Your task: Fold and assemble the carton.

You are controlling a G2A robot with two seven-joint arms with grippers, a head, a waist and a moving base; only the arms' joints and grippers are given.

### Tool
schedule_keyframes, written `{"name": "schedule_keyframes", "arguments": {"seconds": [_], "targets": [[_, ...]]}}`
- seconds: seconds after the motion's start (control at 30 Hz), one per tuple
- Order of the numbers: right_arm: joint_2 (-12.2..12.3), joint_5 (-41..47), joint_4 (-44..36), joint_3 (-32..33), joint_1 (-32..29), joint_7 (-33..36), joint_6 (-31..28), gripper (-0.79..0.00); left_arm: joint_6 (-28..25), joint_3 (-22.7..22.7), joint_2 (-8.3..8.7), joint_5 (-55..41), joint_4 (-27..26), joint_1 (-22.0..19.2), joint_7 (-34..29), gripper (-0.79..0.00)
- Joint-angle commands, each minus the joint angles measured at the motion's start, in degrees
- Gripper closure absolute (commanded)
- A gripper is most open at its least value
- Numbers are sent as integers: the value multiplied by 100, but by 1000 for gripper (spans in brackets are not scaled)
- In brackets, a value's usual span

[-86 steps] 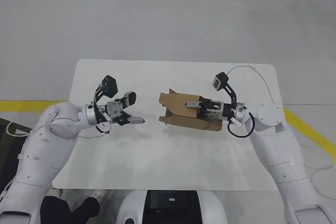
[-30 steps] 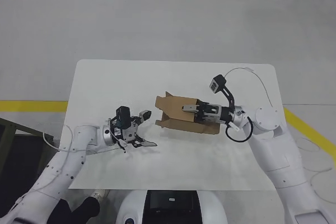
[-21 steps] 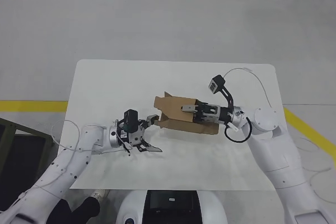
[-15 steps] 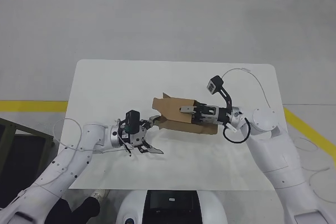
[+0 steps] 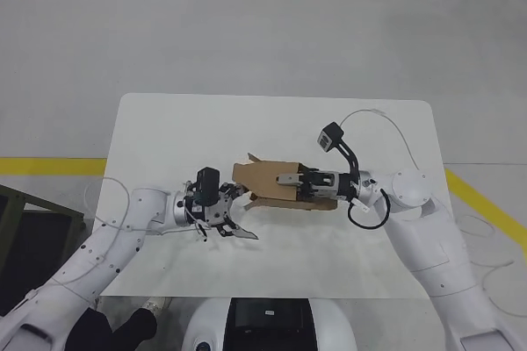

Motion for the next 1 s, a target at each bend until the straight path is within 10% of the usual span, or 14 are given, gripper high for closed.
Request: {"name": "schedule_keyframes", "arguments": {"seconds": [0.0,0.97], "targets": [[1,18,0,-13,4,27,-4,0,0,29,7,-1,-3,-24,42,-785],[46,312,-5,-62,74,399,-61,0,0,255,200,-58,-1,-175,648,-785]]}}
